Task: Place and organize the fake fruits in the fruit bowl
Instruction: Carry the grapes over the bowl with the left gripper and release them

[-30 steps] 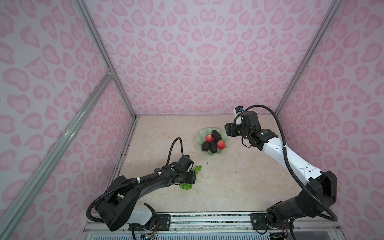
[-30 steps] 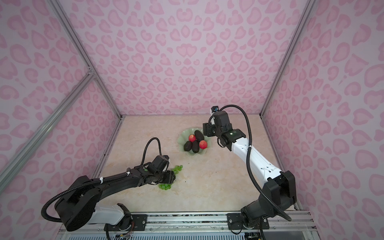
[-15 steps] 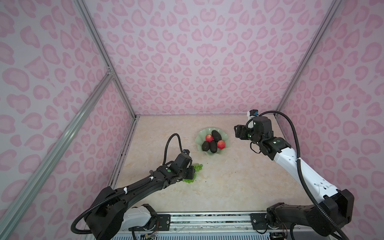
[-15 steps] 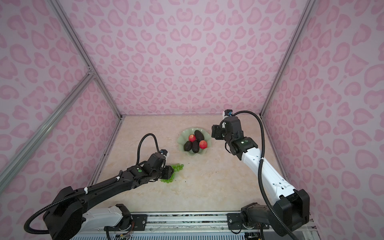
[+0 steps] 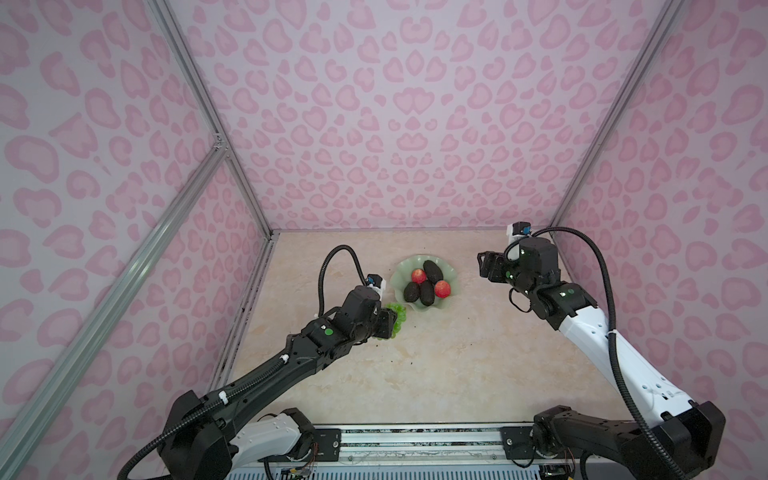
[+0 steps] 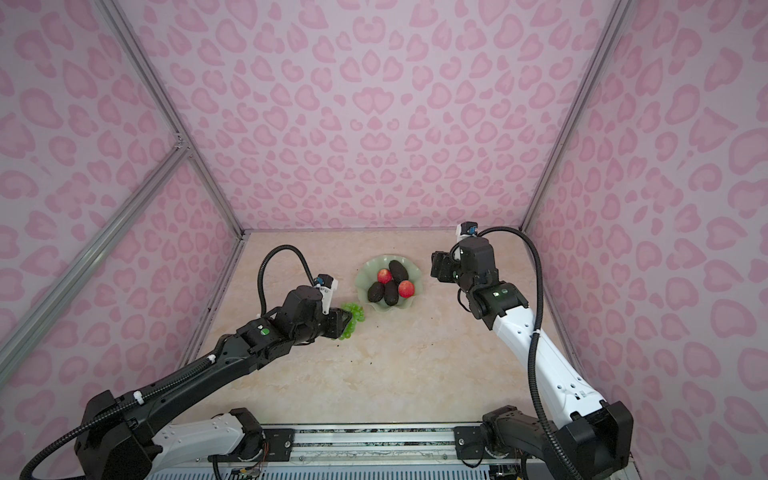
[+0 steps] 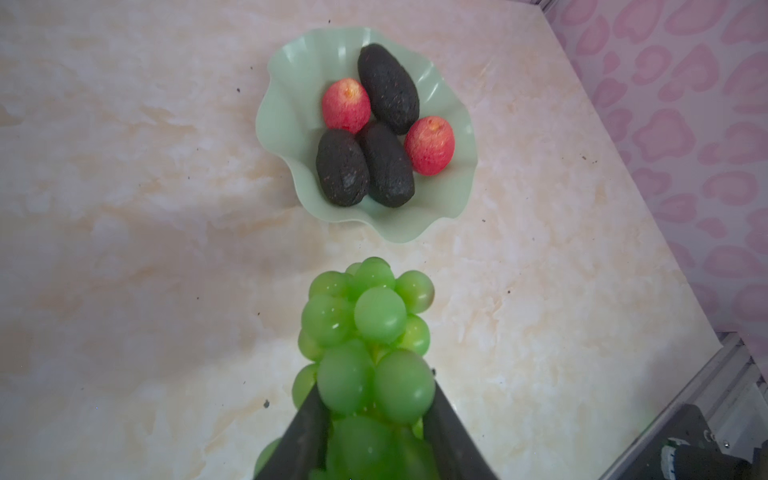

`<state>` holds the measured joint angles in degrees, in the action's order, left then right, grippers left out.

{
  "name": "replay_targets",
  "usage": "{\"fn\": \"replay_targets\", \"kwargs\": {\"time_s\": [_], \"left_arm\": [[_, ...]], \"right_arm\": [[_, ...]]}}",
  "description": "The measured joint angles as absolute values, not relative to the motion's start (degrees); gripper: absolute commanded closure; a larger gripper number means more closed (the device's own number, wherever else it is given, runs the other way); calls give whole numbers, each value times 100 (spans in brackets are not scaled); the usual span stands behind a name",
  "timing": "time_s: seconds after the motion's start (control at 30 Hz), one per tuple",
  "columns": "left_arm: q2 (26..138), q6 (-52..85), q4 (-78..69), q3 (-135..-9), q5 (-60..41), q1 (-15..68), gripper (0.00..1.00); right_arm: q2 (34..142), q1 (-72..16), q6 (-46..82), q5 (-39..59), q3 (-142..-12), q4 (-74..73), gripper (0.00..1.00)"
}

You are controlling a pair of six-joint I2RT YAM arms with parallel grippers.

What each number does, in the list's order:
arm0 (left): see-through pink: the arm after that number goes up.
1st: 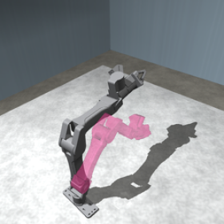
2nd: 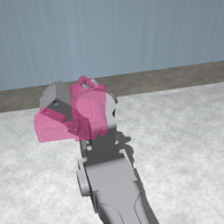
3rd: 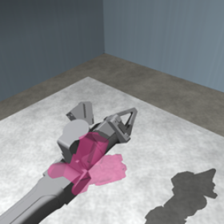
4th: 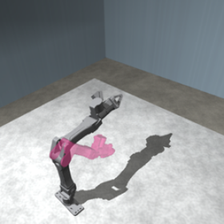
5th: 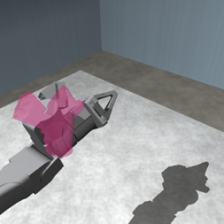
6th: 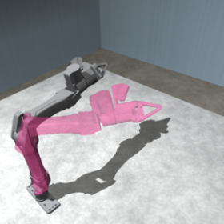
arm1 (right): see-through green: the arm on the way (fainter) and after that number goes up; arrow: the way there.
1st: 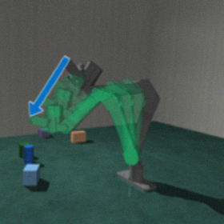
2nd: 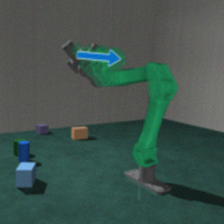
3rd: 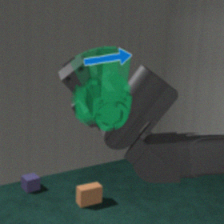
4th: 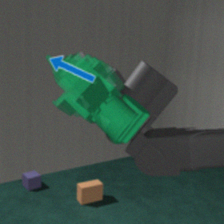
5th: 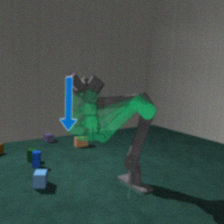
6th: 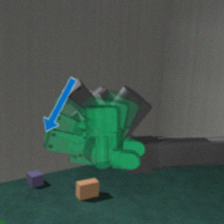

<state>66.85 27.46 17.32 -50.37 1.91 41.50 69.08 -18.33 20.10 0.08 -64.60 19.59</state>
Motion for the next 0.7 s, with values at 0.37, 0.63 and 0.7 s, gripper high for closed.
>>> {"fn": "replay_targets", "kwargs": {"time_s": [0.37, 0.63, 0.7], "left_arm": [[7575, 2233, 1614, -6348, 237, 3951, 62], [8980, 1946, 1096, -7360, 174, 3697, 62], [9282, 1949, 928, -7426, 156, 3632, 62]], "right_arm": [[6650, -1638, 2040, 51, -6351, 2001, 19], [6449, -1452, 2040, 115, -6208, 2134, 18], [6399, -1406, 2038, 115, -6180, 2145, 18]]}}
